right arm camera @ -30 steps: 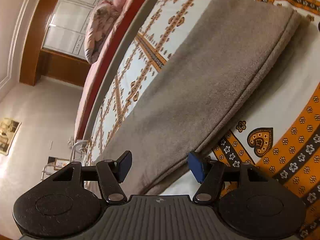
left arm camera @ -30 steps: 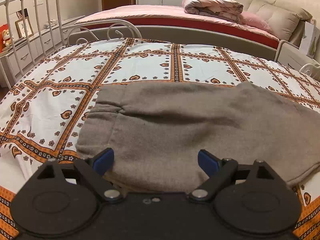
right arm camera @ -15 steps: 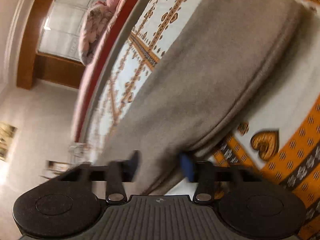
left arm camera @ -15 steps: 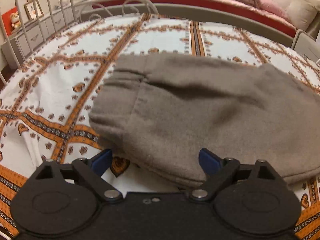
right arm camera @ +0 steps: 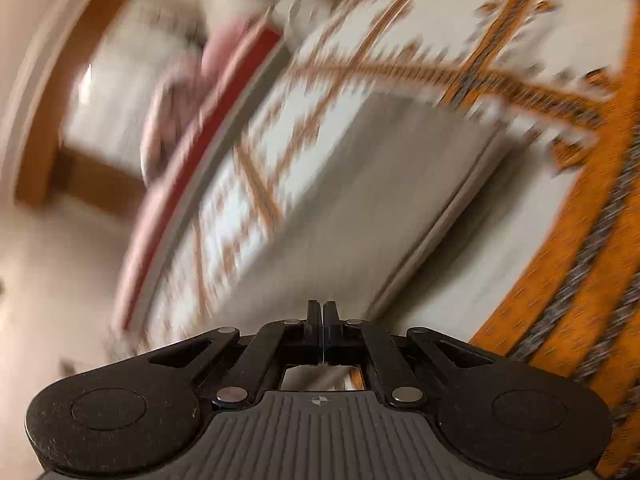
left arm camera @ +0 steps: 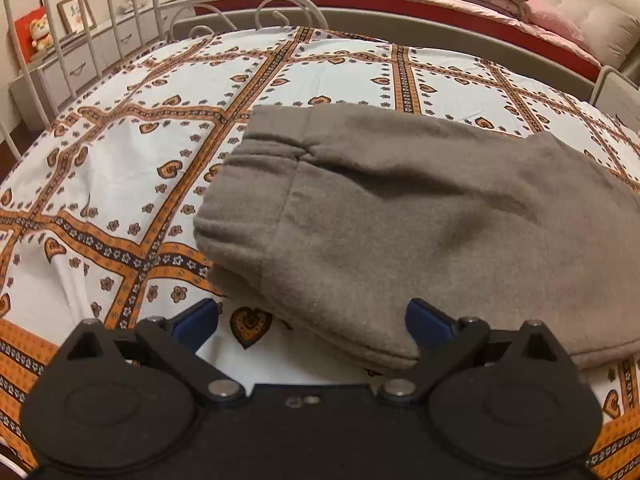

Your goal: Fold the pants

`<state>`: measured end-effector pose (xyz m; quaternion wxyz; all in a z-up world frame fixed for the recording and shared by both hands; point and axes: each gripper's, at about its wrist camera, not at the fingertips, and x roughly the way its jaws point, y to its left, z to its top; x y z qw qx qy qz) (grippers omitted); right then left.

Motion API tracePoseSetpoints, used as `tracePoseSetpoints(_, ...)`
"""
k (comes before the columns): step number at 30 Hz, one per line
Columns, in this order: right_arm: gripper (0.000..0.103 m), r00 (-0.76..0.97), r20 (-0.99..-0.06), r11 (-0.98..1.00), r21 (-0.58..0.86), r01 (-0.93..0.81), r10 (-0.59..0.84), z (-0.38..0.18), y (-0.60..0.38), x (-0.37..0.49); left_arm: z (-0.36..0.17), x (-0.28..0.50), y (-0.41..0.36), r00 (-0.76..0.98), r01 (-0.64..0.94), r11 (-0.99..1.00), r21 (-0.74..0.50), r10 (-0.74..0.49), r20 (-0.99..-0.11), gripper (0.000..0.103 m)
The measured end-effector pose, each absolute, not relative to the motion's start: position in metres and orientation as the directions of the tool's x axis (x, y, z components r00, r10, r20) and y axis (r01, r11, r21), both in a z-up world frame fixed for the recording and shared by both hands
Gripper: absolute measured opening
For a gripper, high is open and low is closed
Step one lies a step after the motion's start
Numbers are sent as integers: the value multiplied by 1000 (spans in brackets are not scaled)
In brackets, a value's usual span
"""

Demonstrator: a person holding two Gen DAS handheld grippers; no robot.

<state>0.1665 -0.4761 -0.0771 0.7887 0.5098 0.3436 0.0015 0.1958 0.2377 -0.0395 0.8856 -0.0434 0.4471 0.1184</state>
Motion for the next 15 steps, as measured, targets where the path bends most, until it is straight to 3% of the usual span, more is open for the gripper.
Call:
tracePoseSetpoints(8, 6, 774, -555, 332, 824, 459, 307, -97, -511, 150, -40, 199, 235, 568, -250, 968, 34, 175, -804, 95)
tracePoseSetpoints(10, 16, 770, -564, 336, 817, 468, 298, -97, -514, 148, -41, 199, 236, 568, -251, 968, 29, 172, -805, 95)
tracePoseSetpoints(12, 48, 764, -572, 328, 813, 481, 298, -98, -514, 147, -41, 199, 237, 568, -250, 968, 28, 170, -805, 95)
tracePoseSetpoints(15, 56, 768, -582, 345, 802, 488, 266, -90, -515, 144, -41, 199, 237, 570, -248, 969, 25, 167, -805, 95)
